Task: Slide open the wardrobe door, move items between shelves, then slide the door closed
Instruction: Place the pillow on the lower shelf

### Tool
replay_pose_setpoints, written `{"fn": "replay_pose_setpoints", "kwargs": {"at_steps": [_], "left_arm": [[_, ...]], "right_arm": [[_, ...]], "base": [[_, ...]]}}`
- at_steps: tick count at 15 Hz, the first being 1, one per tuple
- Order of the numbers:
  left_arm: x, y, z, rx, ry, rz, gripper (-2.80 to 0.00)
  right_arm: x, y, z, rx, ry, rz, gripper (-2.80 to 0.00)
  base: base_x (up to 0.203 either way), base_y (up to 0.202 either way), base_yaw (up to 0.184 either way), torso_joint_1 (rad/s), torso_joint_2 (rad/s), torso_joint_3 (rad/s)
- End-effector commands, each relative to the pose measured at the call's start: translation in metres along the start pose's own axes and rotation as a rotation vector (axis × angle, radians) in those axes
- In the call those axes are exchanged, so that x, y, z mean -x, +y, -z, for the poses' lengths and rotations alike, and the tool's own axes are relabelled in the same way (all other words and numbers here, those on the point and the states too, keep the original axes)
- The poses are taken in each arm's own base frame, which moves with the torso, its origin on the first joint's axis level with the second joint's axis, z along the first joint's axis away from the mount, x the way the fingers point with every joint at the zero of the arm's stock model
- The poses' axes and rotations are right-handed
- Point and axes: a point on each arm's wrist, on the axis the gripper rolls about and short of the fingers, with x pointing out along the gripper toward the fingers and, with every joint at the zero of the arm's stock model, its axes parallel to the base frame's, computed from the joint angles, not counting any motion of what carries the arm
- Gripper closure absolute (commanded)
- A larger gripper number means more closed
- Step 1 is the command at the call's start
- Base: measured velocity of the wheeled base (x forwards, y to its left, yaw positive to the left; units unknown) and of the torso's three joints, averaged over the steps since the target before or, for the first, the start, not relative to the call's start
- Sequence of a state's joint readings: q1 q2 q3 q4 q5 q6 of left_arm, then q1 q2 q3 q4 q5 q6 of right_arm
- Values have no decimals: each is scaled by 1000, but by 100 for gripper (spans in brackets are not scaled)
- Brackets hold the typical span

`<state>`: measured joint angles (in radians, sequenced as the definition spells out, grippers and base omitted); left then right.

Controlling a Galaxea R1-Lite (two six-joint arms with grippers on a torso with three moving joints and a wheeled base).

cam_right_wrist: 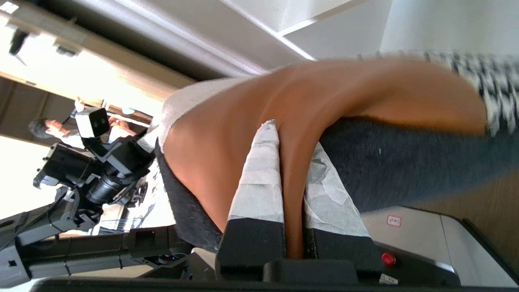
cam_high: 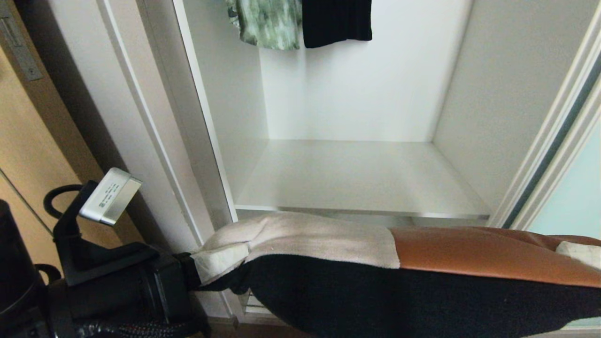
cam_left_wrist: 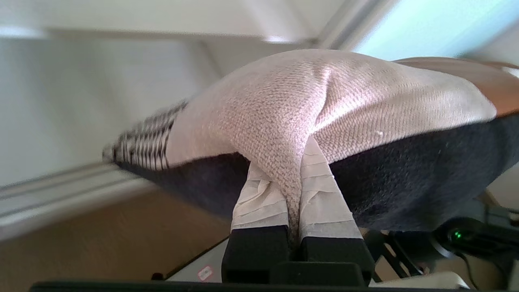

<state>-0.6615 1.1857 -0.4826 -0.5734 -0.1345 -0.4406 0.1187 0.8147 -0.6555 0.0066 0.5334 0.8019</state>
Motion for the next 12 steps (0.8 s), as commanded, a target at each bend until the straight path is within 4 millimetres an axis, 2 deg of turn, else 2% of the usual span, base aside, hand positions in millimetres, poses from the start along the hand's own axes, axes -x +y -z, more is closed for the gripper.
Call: {"fn": "replay_pose_setpoints", "kwargs": {"at_steps": [1,12], "left_arm": [[-1,1,3,4,10,-2,0],[1,4,10,7,30,-12,0]], "right_arm": [[1,-1,2,-4,2,1,0],[15,-2,12,-3,-35,29,0]], "base": [[-195,0,1,-2,1,3],[-197,0,1,2,3,2]]}}
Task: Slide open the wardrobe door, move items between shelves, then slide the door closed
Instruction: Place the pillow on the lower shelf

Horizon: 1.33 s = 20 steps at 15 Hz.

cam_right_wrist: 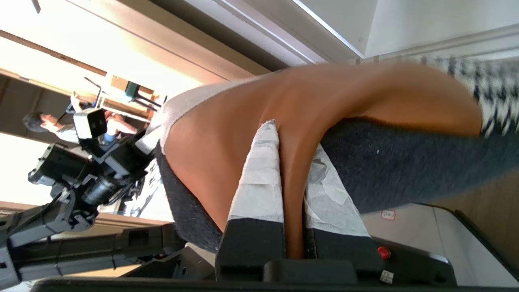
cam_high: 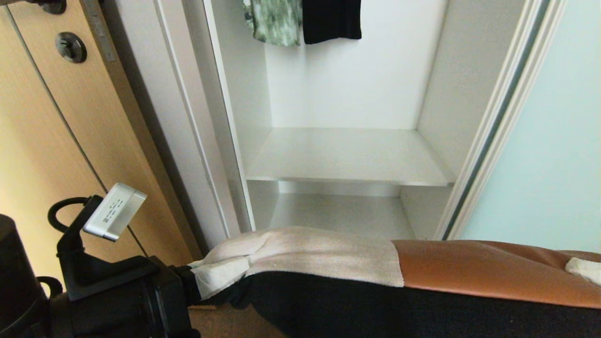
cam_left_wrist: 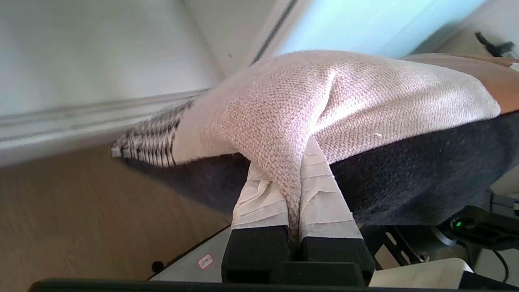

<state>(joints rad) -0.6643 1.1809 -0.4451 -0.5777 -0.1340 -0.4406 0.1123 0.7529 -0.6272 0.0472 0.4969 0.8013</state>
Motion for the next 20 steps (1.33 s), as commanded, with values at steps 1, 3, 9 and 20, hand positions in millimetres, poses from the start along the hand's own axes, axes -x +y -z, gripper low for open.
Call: {"fn": "replay_pose_setpoints", "kwargs": {"at_steps": [1,3,9,20], "left_arm": [[-1,1,1,5,6,-3,0],[-2,3,5,4,21,-10,0],[0,4,8,4,22,-11,0],[-7,7,11,9,42,-26,0]], "right_arm": [[4,1,1,3,-13,-6,0],[3,1,1,2,-11,-4,0],[3,1,1,0,-9,-5,0],[-7,-9,3,-24,25,31,0]], "base": [[-192,0,-2,3,-2,2],[-195,0,0,3,3,0],[-96,0,0,1,2,2],[0,0,0,2,2,-152]]}}
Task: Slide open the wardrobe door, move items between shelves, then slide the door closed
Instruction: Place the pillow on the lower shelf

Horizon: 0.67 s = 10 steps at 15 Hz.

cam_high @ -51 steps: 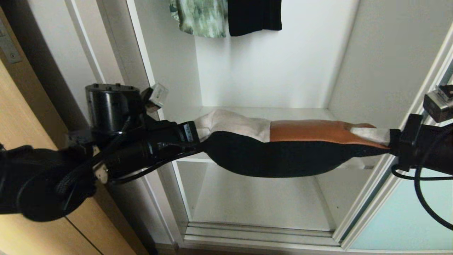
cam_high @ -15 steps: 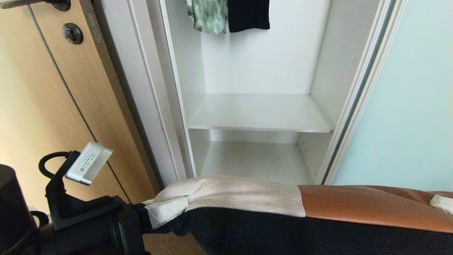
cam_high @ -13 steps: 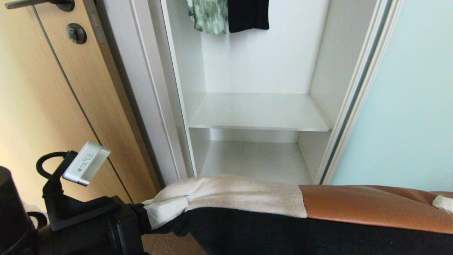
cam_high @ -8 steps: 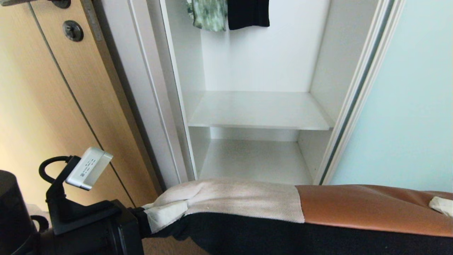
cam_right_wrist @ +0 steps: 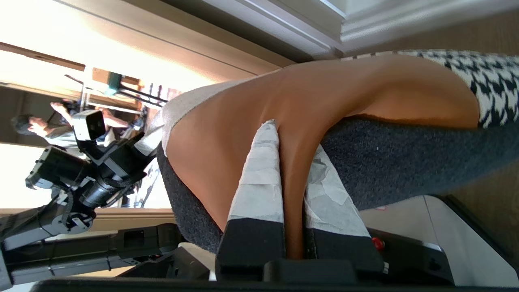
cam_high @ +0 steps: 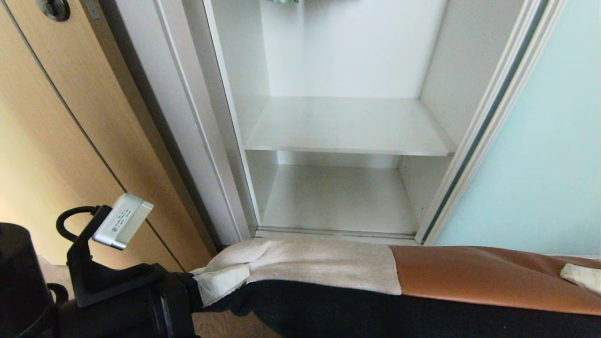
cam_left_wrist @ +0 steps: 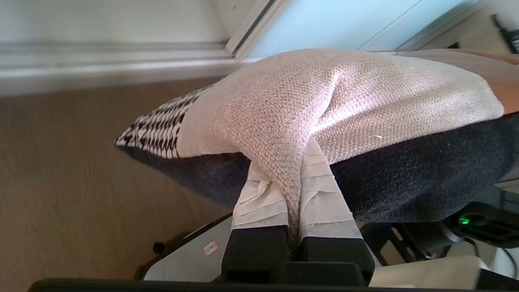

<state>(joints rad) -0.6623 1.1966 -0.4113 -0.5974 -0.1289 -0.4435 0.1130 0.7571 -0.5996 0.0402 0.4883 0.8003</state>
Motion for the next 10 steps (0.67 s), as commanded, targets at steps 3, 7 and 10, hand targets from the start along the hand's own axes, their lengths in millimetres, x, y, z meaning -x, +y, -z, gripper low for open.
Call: {"fn": "replay_pose_setpoints", "kwargs": {"at_steps": [3,7,10], "left_arm": [[-5,2,3,6,20,-13,0],[-4,1,2,9,11,-7,0],[0,0,-1,9,-7,0,0]], "right_arm": [[-7,-3,-3,-14,22,14,0],[-15,-7,-4,-31,47,39,0],[-22,-9,-7,-38,65,50,0]], "base": [[0,0,0,4,0,-199],[0,0,0,6,2,-199],[0,0,0,7,4,-200]]}}
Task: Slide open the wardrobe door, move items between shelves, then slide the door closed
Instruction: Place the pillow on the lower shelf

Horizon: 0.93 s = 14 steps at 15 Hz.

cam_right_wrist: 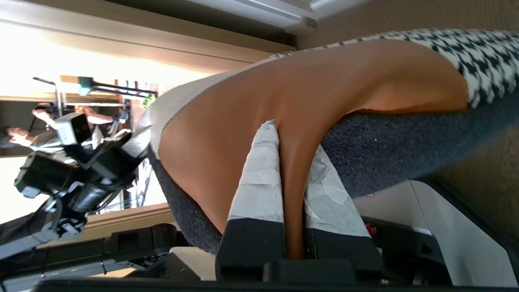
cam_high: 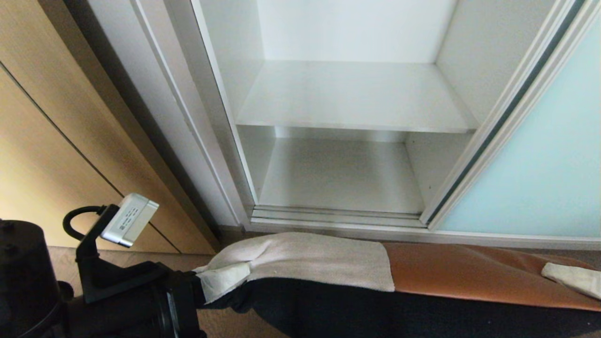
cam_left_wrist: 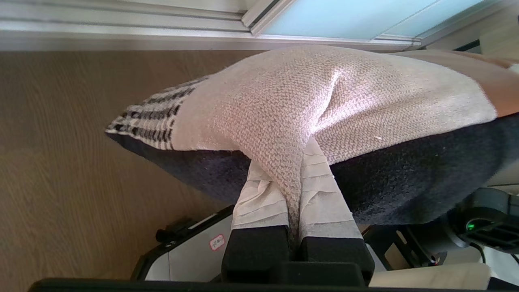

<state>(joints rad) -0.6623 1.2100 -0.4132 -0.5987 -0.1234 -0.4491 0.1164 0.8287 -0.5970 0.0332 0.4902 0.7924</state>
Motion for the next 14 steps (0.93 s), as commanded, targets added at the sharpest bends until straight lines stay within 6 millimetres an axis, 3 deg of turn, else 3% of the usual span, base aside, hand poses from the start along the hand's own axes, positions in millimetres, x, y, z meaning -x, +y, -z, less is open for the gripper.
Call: {"fn": "replay_pose_setpoints", "kwargs": {"at_steps": [1,7,14], "left_arm": [[5,-2,-2,1,-18,13,0],[4,-1,-1,1,-14,13,0],[-1,-1,-3,5,-8,10,0]], "right_arm": [[-11,-2,-6,-13,19,7,0],[-38,-4,-18,-3,35,-17,0],[-36,-4,-16,-7,33,-19,0]], "base": [[0,0,0,6,2,-201],[0,0,0,3,1,-197],[0,0,0,1,4,-196]]}}
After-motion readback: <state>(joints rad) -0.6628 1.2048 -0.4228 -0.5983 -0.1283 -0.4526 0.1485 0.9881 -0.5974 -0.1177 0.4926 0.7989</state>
